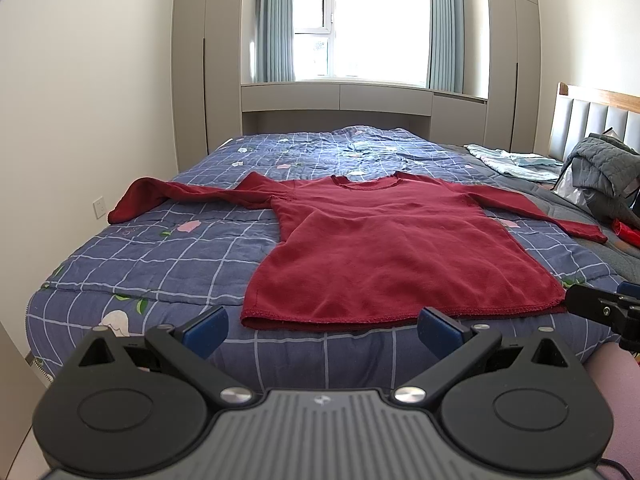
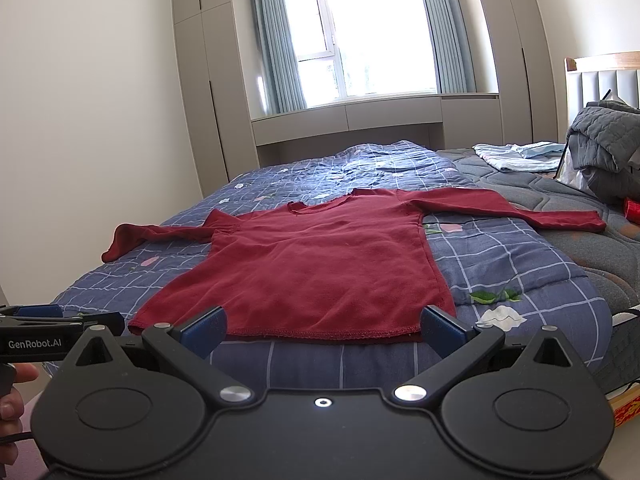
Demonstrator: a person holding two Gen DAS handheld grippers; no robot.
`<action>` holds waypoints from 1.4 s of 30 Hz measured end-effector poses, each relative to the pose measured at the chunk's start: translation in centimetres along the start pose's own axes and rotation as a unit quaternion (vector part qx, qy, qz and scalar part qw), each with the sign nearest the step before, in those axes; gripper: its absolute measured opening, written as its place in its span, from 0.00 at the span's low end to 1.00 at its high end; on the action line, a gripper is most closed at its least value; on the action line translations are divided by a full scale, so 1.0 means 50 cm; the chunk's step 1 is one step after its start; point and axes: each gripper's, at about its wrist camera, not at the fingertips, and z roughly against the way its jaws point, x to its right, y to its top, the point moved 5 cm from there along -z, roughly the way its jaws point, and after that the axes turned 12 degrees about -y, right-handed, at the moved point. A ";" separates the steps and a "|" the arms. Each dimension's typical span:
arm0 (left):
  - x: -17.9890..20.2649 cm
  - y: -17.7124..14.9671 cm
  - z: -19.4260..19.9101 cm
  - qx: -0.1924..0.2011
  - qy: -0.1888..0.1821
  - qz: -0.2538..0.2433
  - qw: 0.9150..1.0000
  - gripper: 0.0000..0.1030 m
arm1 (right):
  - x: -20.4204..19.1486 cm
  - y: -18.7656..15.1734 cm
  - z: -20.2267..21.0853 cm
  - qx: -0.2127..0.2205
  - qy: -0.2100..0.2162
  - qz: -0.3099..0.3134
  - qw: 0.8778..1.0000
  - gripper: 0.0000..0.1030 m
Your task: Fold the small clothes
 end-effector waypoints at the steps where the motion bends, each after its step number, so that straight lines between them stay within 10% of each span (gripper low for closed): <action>1: 0.000 0.000 0.000 0.000 0.000 0.000 1.000 0.99 | 0.000 0.000 0.000 0.000 0.000 0.000 1.000 1.00; 25: -0.004 0.004 -0.014 -0.011 -0.005 0.003 1.000 0.99 | 0.003 -0.004 -0.005 -0.008 0.003 -0.001 1.000 1.00; 42: -0.013 0.175 -0.290 -0.074 -0.045 0.029 0.996 1.00 | 0.129 0.082 -0.205 -0.027 -0.046 -0.082 0.995 1.00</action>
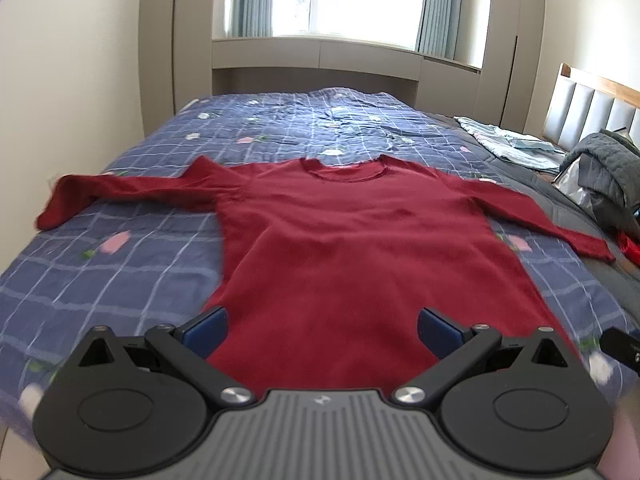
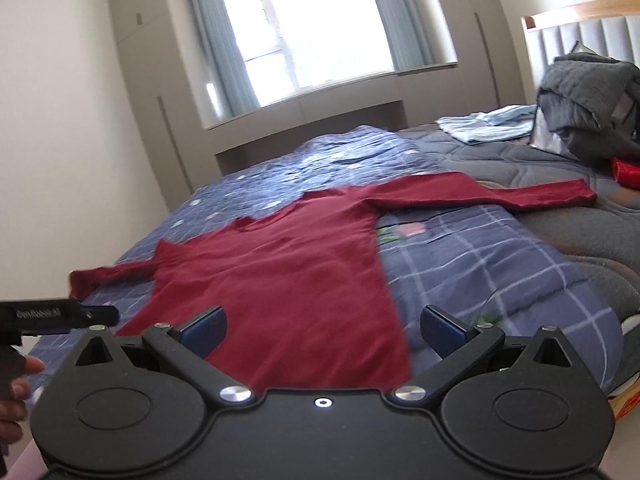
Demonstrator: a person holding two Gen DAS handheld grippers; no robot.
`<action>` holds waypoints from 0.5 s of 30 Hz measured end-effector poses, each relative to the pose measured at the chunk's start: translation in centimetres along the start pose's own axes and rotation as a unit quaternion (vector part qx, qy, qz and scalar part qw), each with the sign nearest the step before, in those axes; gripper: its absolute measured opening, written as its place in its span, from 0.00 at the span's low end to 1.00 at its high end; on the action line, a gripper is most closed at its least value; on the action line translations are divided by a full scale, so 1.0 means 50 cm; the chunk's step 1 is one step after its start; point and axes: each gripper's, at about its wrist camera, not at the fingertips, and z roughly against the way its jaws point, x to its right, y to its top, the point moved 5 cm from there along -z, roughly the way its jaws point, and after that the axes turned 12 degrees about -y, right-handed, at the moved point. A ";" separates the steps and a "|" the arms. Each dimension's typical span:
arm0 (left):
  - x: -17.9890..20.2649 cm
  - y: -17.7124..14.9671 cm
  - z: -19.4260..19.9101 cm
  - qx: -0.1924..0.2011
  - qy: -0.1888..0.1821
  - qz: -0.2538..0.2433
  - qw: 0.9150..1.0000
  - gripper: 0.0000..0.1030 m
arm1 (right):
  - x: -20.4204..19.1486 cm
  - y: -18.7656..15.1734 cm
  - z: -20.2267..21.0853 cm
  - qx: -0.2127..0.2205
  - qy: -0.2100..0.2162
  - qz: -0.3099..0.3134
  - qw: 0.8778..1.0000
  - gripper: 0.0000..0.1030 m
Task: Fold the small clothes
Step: 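Grasp the sweater sleeve cuff with the right gripper and lift it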
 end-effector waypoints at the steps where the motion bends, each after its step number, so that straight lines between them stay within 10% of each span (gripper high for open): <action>1: 0.000 0.017 -0.022 -0.004 -0.001 0.001 1.000 1.00 | 0.012 0.011 -0.019 0.003 -0.011 -0.007 1.000 1.00; 15: 0.075 0.218 -0.368 -0.016 -0.009 -0.021 1.000 1.00 | 0.305 0.222 -0.303 0.028 -0.146 -0.093 0.984 1.00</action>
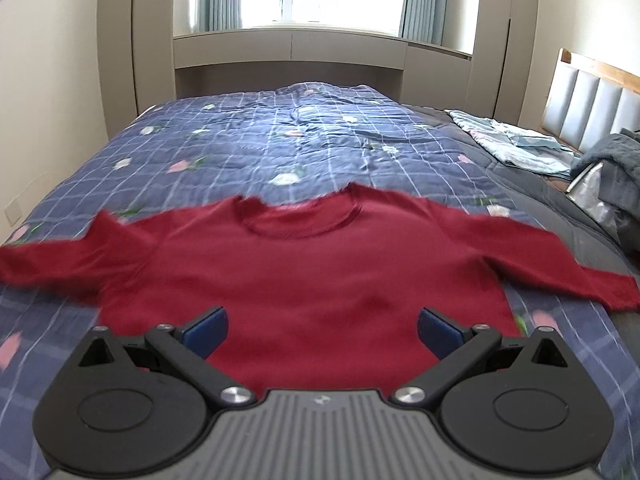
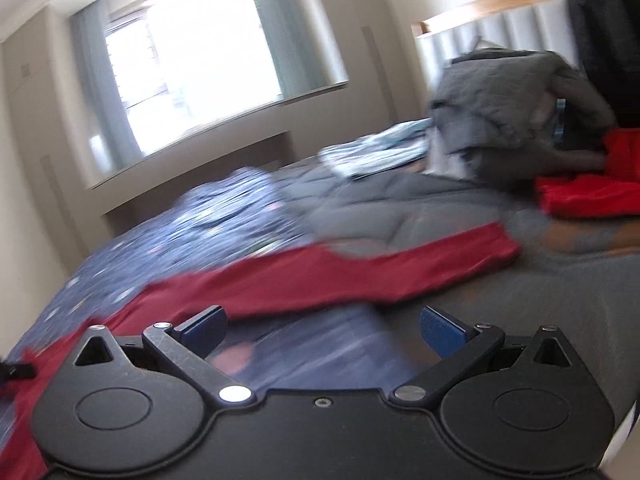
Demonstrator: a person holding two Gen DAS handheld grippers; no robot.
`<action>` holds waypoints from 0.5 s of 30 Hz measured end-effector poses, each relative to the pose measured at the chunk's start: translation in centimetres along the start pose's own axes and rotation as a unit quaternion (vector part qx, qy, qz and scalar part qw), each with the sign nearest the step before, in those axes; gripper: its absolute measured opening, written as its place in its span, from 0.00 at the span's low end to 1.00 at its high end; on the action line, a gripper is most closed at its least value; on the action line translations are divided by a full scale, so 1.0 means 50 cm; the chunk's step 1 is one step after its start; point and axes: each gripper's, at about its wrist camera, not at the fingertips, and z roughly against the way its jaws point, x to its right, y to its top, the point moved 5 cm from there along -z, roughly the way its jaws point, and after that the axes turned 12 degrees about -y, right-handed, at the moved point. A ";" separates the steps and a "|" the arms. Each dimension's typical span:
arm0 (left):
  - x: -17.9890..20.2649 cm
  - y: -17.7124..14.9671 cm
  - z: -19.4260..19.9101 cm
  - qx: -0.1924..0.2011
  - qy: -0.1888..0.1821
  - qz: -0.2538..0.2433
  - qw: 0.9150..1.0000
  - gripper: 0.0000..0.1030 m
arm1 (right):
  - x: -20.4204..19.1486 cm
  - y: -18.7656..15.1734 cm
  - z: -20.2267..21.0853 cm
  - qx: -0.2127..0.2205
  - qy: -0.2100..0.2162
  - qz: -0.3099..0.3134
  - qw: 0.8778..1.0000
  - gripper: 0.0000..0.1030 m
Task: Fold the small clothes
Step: 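Grasp the sweater sleeve cuff with the right gripper and lift it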
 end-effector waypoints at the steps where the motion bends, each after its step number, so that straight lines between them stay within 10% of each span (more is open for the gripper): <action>1: 0.005 0.012 -0.026 -0.001 0.002 0.000 1.000 1.00 | 0.024 0.017 -0.036 -0.005 -0.012 -0.010 1.000 1.00; 9: 0.019 0.064 -0.216 -0.015 0.013 0.005 1.000 1.00 | 0.173 0.063 -0.248 -0.051 -0.109 -0.073 0.990 0.97; 15: 0.026 0.060 -0.305 -0.038 0.023 0.000 0.999 1.00 | 0.227 0.046 -0.322 -0.089 -0.156 -0.164 0.970 0.76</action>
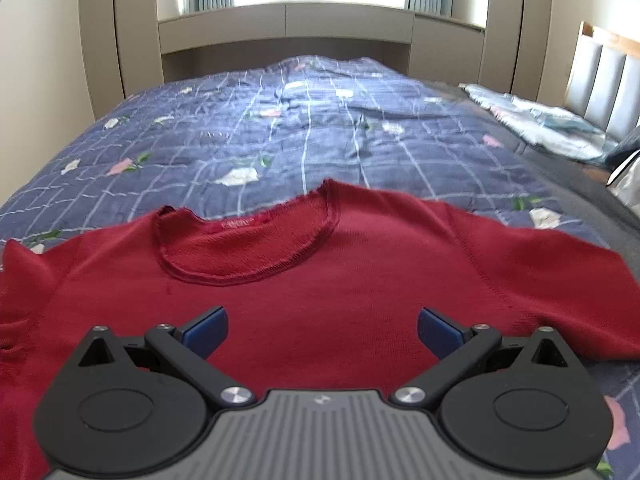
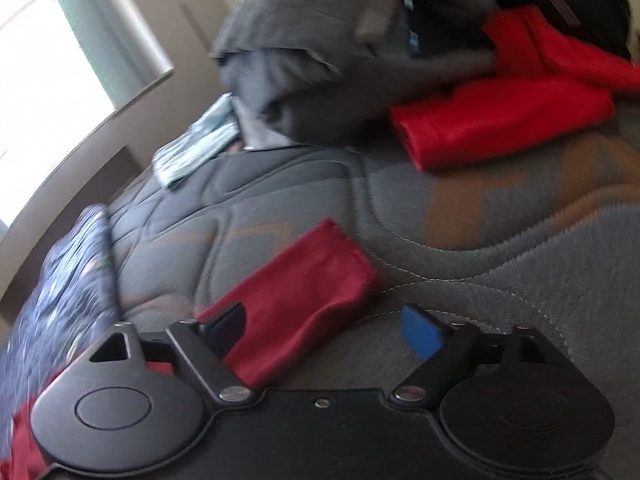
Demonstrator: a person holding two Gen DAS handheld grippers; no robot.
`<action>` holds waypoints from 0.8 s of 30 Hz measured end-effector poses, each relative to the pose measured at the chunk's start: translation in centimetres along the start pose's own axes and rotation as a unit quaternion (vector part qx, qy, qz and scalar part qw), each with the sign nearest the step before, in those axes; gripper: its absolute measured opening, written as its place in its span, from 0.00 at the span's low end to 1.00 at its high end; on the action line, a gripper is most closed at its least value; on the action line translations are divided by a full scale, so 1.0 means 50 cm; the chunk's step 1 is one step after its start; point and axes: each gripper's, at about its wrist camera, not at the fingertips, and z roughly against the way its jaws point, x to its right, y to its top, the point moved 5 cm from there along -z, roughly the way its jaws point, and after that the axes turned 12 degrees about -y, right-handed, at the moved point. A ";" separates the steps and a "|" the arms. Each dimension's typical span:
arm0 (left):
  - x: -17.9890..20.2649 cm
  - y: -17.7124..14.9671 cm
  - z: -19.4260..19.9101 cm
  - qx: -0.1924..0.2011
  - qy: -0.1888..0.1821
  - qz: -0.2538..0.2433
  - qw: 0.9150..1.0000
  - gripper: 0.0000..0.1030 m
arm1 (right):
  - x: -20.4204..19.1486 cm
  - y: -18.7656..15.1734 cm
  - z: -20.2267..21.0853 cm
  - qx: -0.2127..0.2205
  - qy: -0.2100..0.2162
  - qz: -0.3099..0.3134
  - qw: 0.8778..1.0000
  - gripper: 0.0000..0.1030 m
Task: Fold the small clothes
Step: 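Grasp the sweater sleeve cuff with the right gripper and lift it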
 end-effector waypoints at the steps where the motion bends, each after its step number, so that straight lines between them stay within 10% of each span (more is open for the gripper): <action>1: -0.001 -0.001 -0.010 -0.007 0.000 0.001 1.000 1.00 | 0.001 0.002 -0.005 0.002 -0.007 -0.008 1.000 0.72; 9: -0.034 0.009 0.001 -0.018 0.001 0.015 1.000 1.00 | -0.012 0.023 -0.033 0.007 -0.055 -0.018 0.998 0.07; 17: -0.133 0.074 0.127 -0.003 -0.027 0.043 0.999 0.99 | -0.215 0.078 0.151 0.098 0.049 0.076 0.991 0.05; 24: -0.303 0.105 0.266 0.044 -0.059 0.167 0.983 0.99 | -0.566 -0.014 0.362 0.107 0.262 0.170 0.944 0.05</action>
